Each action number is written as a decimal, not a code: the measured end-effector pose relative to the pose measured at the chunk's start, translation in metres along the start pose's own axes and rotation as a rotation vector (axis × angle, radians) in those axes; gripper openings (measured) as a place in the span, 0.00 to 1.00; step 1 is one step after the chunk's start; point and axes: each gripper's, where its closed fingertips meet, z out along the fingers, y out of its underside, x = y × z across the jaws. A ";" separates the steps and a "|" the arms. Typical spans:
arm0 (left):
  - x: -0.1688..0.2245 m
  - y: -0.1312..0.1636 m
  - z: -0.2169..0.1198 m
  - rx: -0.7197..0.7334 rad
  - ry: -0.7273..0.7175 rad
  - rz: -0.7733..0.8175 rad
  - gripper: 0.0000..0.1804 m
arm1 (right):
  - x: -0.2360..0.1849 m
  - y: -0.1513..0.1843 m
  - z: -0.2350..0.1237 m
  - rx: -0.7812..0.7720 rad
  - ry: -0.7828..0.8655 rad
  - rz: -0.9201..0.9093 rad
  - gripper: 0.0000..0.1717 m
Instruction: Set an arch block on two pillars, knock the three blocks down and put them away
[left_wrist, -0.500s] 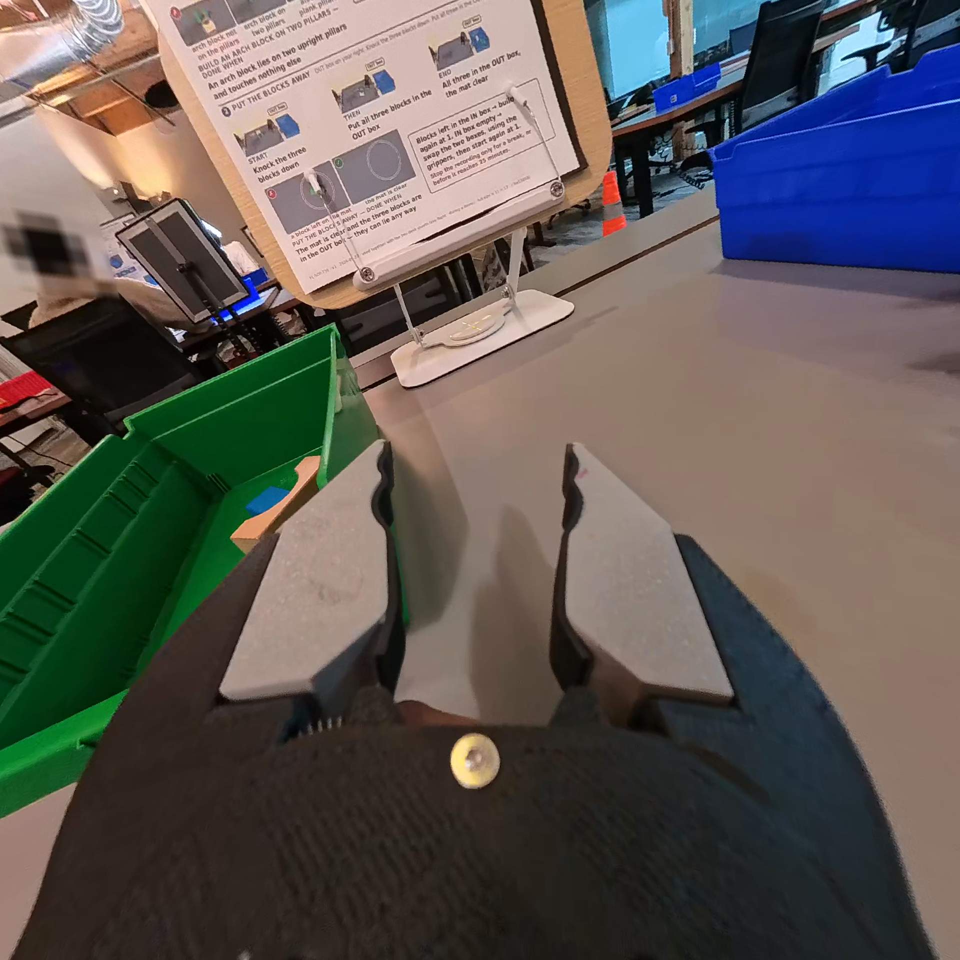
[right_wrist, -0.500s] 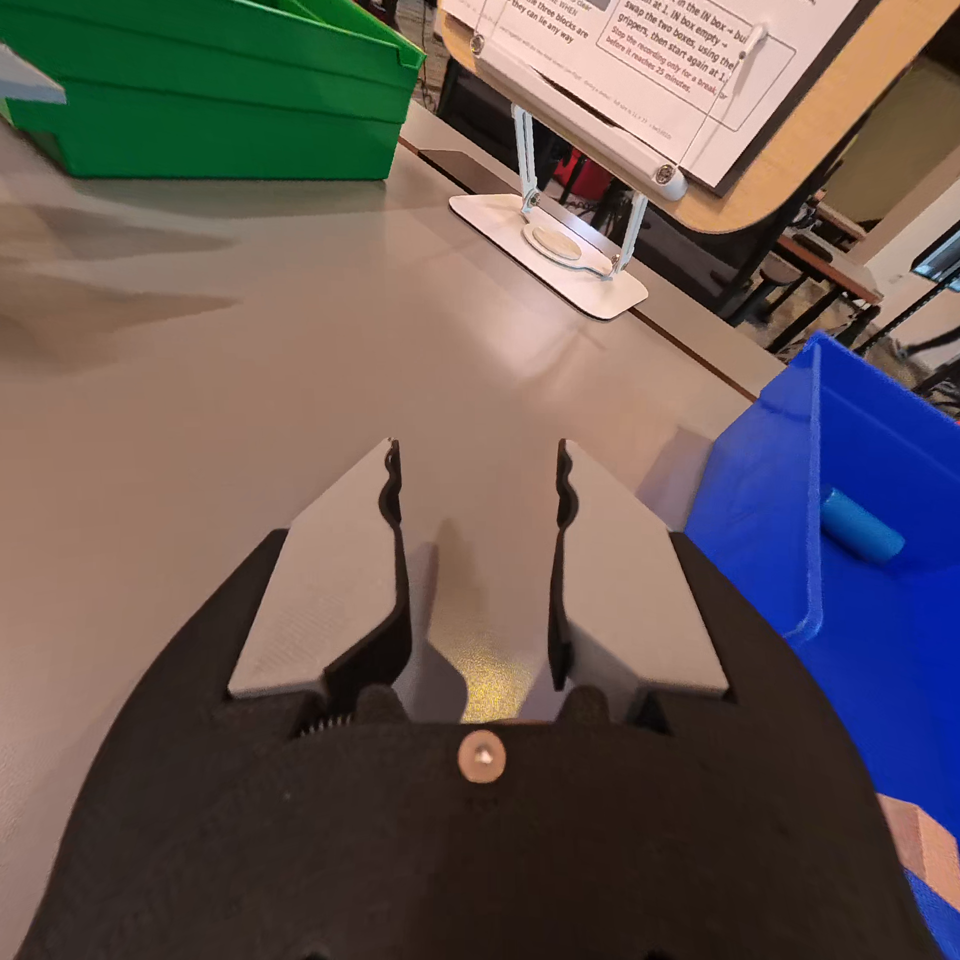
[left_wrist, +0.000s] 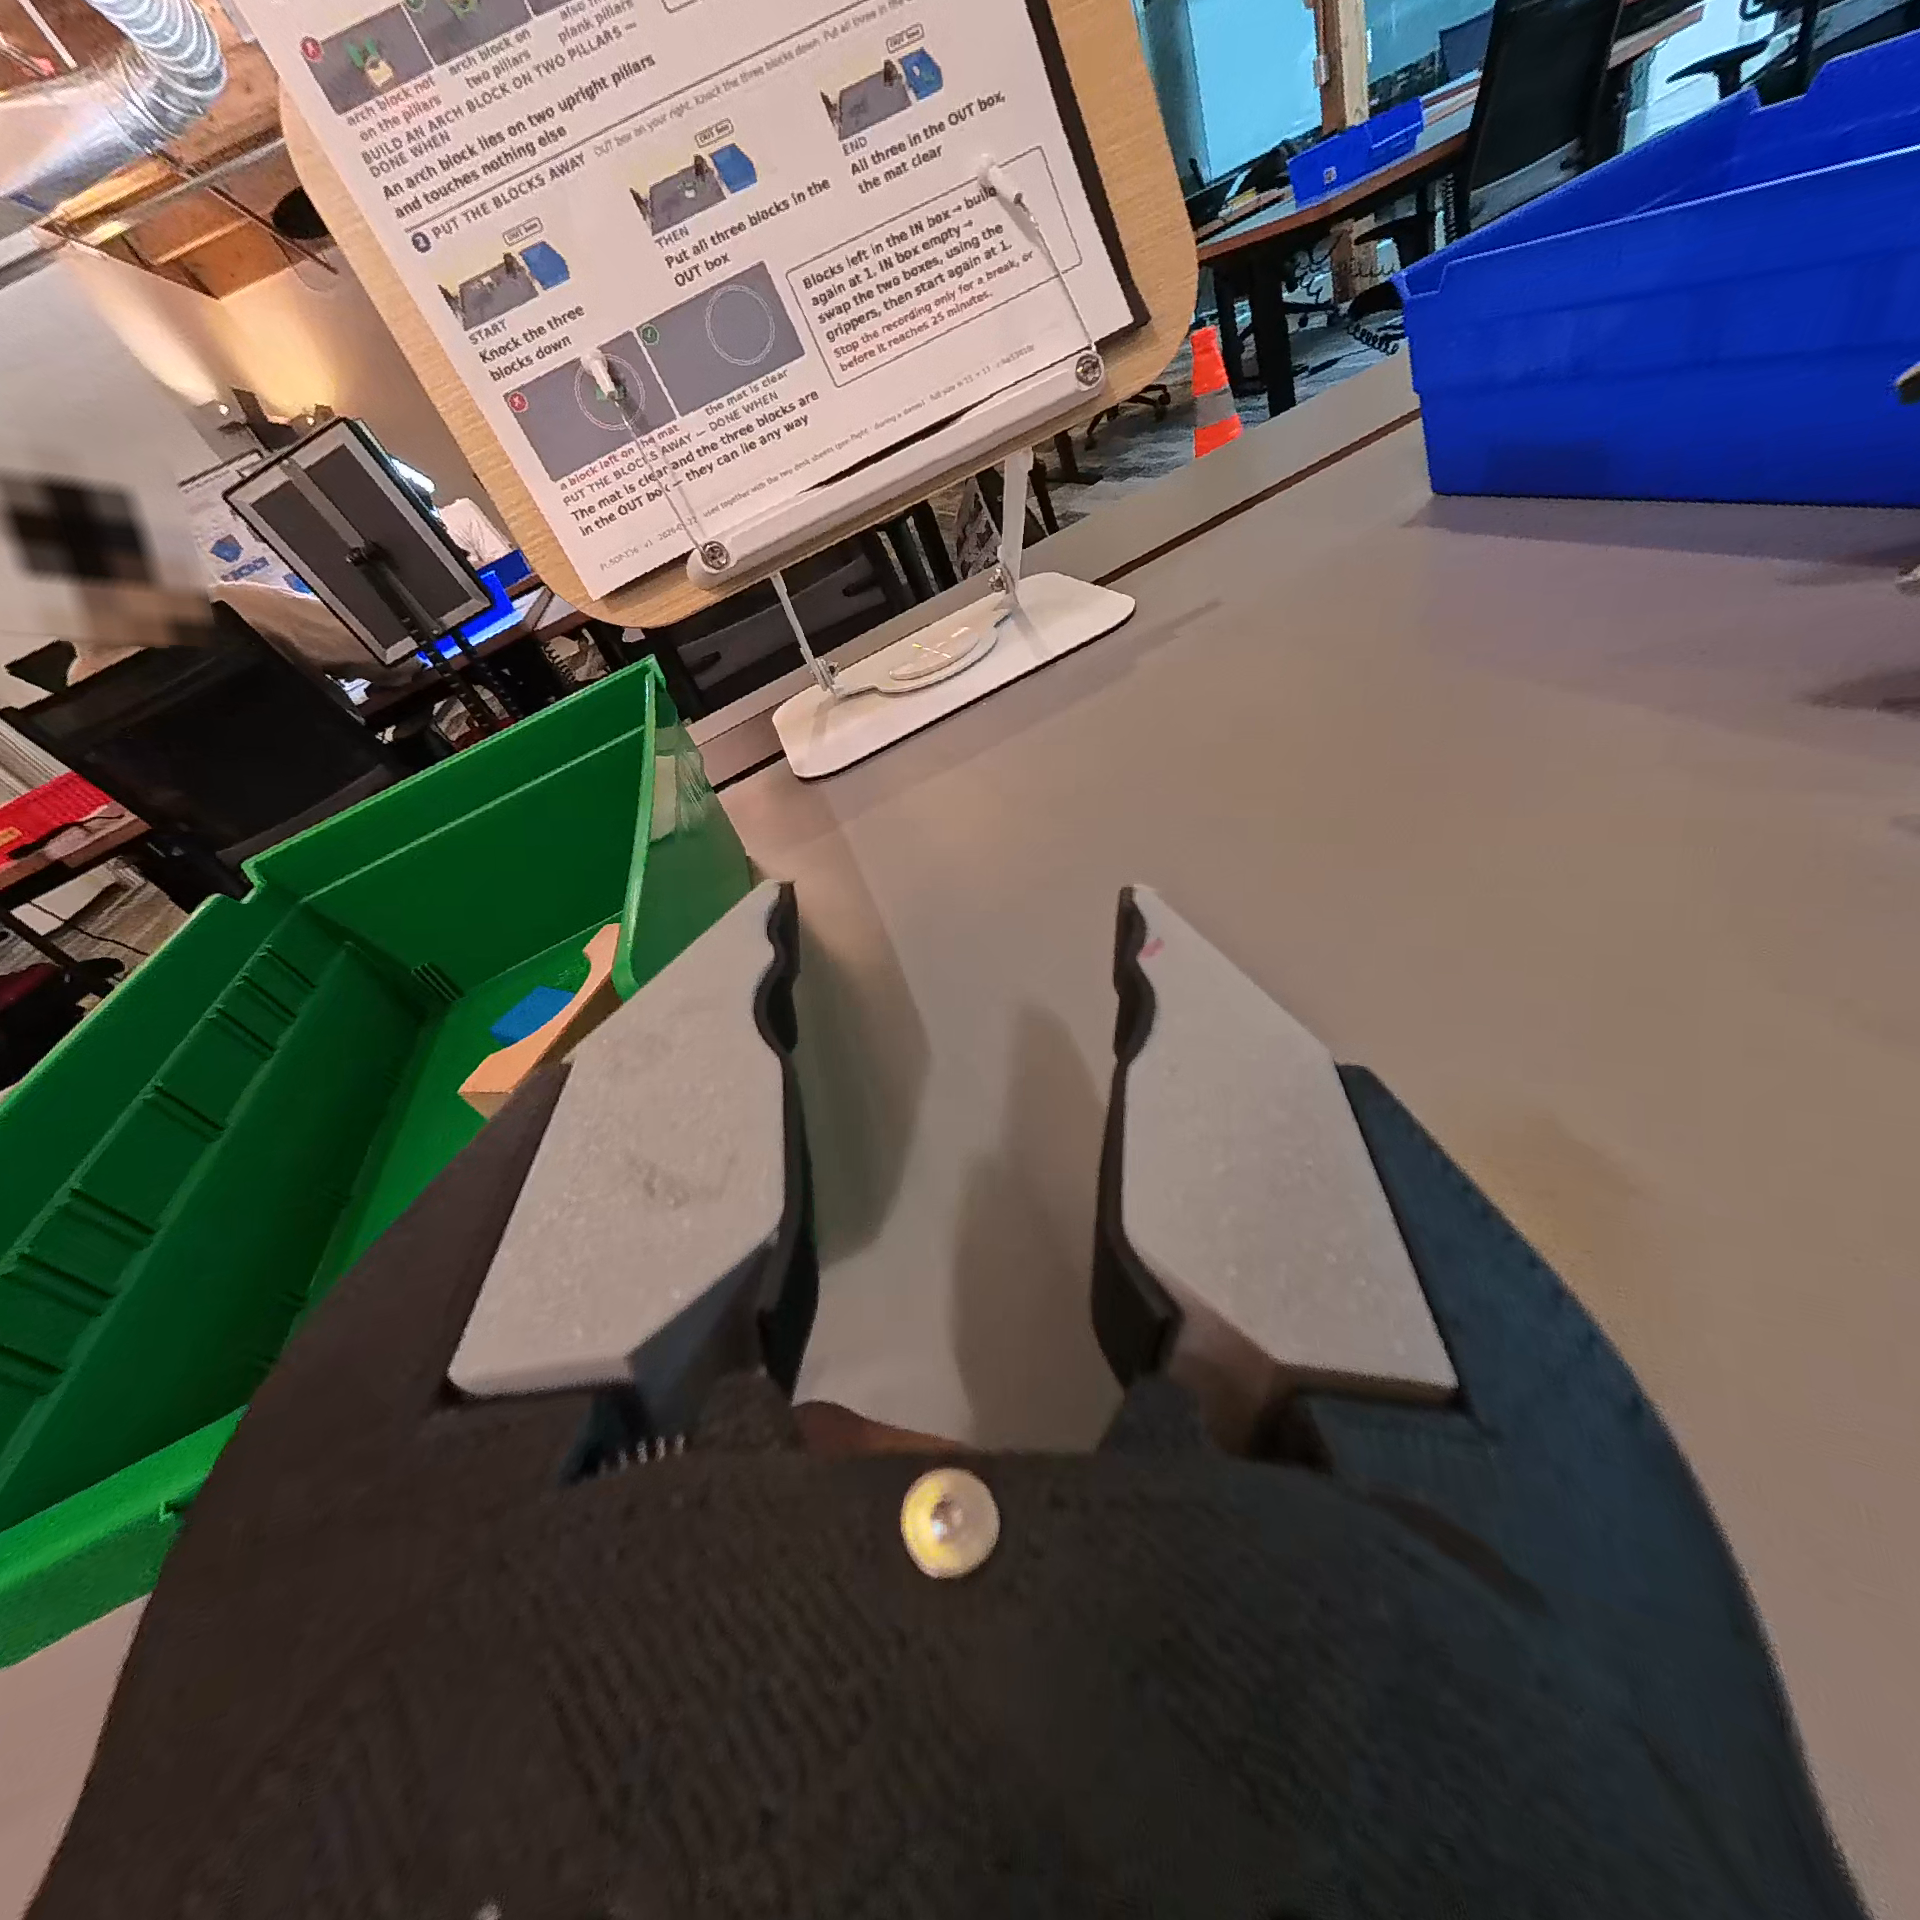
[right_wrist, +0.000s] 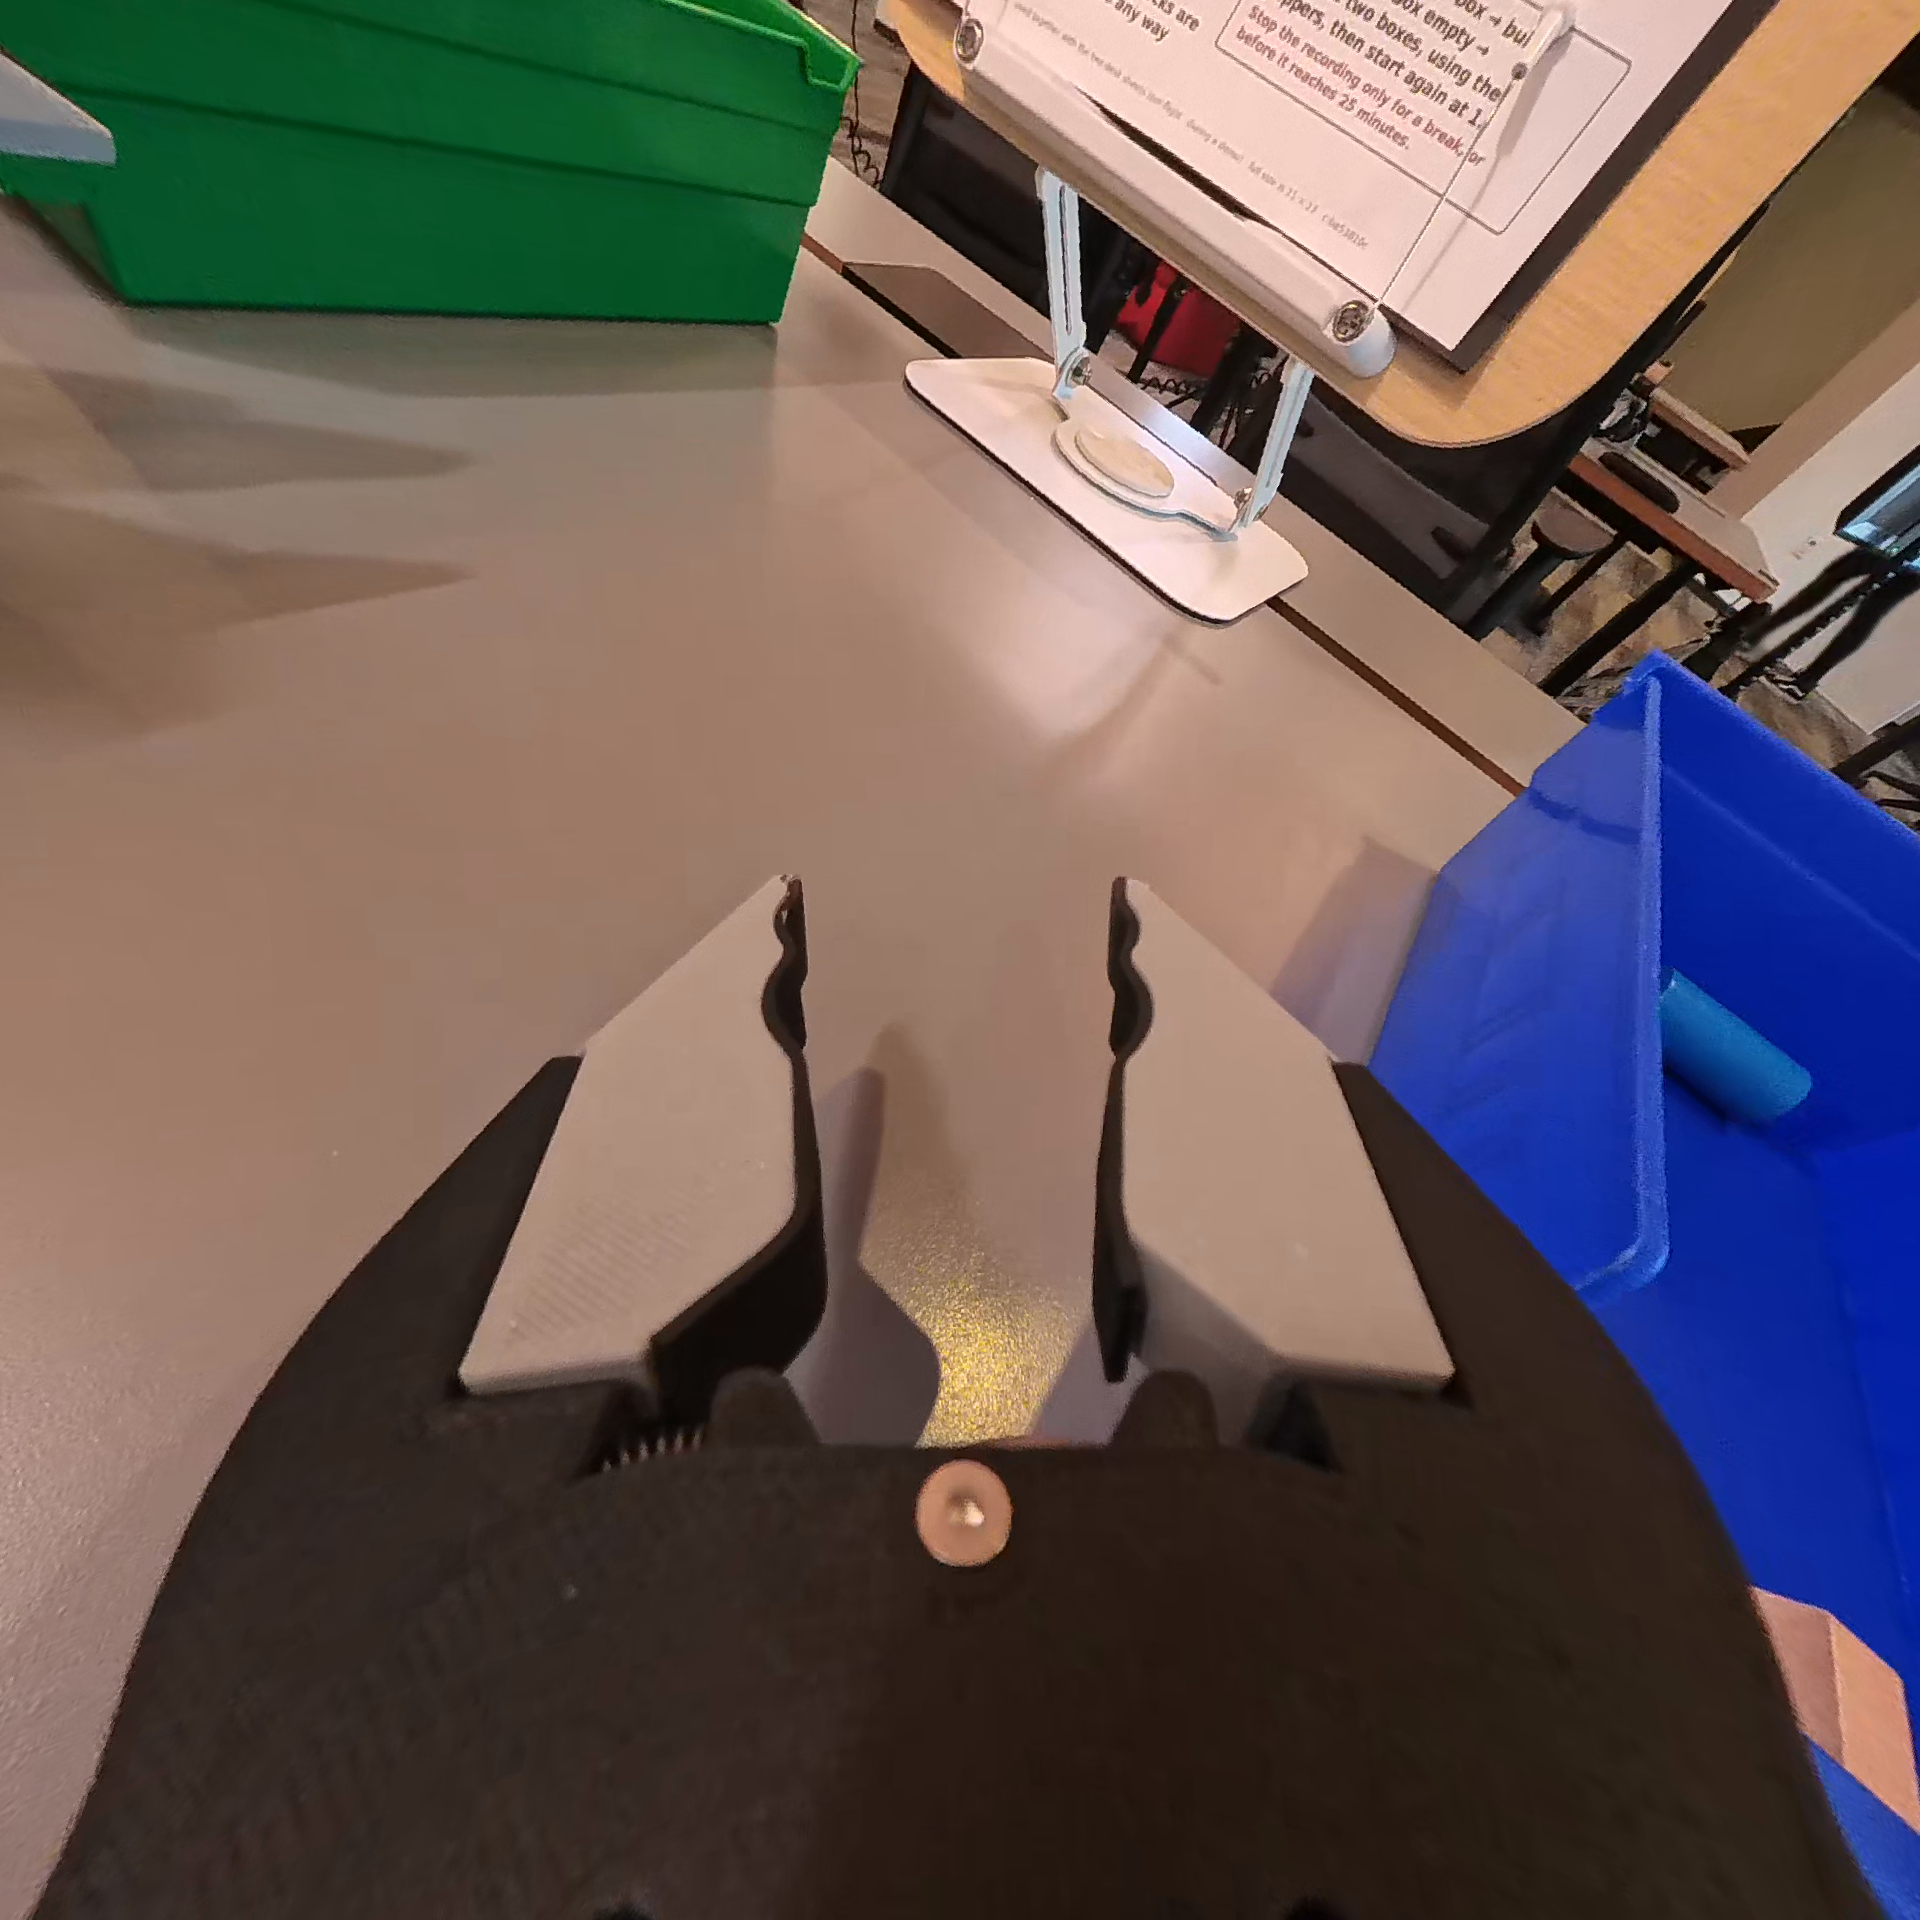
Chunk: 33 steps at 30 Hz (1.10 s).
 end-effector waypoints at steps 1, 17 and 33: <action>0.000 0.000 0.000 0.000 0.000 0.003 0.33 | 0.000 0.000 0.000 0.002 -0.001 0.001 0.33; -0.003 0.000 -0.001 0.004 -0.009 -0.017 0.33 | 0.003 -0.001 -0.002 0.008 -0.002 0.031 0.32; -0.006 -0.001 -0.002 0.011 -0.007 -0.048 0.32 | 0.001 0.000 -0.002 0.000 -0.012 0.023 0.30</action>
